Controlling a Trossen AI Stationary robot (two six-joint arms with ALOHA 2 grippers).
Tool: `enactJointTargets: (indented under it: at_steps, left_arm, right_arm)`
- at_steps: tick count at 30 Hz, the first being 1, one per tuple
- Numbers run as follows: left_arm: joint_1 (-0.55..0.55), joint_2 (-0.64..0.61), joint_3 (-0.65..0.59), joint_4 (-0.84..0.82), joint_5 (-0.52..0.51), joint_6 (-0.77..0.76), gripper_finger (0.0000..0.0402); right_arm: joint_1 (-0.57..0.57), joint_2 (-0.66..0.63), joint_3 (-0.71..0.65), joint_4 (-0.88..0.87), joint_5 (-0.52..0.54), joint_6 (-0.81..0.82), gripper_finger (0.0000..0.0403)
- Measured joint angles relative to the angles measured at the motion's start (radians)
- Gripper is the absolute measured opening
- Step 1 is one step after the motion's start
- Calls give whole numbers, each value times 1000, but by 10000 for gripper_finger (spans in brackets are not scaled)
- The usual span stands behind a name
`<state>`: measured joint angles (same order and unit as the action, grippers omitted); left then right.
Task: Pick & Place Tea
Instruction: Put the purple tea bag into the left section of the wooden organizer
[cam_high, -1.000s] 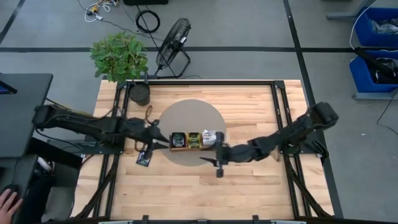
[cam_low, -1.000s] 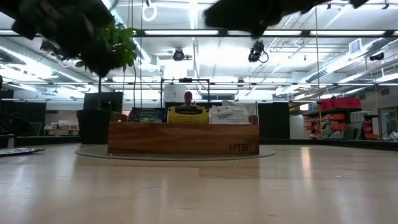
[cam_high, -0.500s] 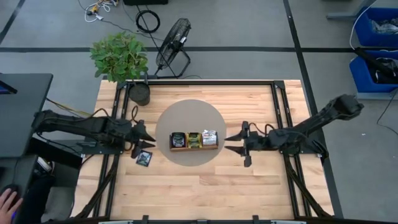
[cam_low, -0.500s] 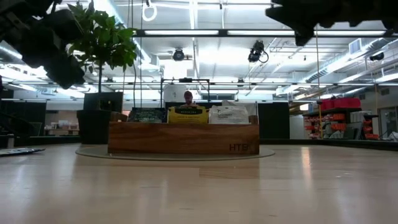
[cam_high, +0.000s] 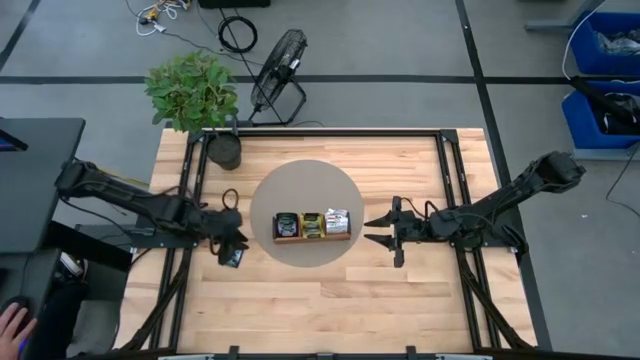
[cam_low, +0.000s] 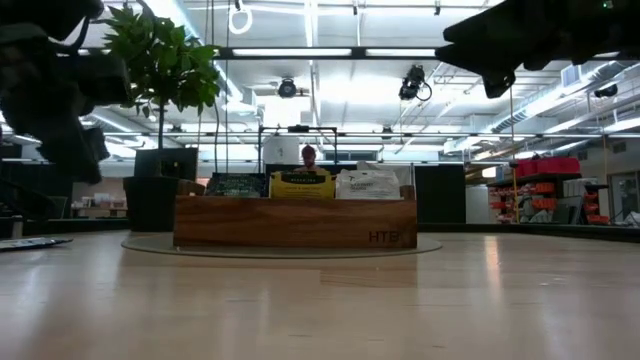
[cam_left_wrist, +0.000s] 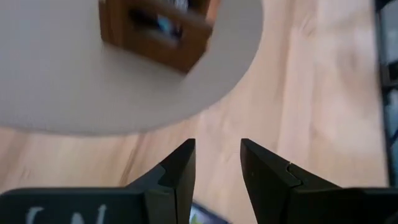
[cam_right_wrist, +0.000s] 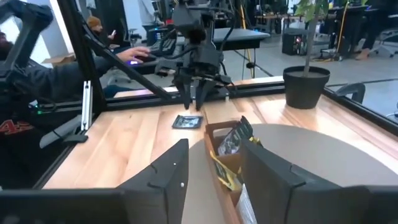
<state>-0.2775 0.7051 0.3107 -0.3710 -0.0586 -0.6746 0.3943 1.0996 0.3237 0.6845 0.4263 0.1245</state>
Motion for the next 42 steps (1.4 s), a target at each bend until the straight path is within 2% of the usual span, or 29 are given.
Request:
enactJointTargets:
  at_steps: [7,11,13,18,25,29,33,38,42]
  left_arm:
    - [-9,110,0,-16,69,-122,130]
    - [3,159,0,-83,96,-275,130]
    - [9,176,0,-84,108,-304,130]
    - [13,173,12,-77,92,-285,130]
    - [13,172,36,-191,-39,-294,130]
    - [12,173,37,-265,-29,-308,129]
    - [11,173,36,-376,88,-362,124]
    - [4,173,36,-382,81,-376,119]
    - [8,176,36,-382,14,-357,119]
  right_arm:
    - [0,0,0,-27,0,17,153]
    - [0,0,0,-37,0,18,153]
    - [0,0,0,-38,0,14,153]
    - [0,0,0,-39,0,7,153]
    - [0,0,0,-54,0,11,153]
    - [0,0,0,-54,0,12,153]
    - [0,0,0,-57,0,16,153]
    - [0,0,0,-58,1,14,153]
    - [0,0,0,-58,2,14,153]
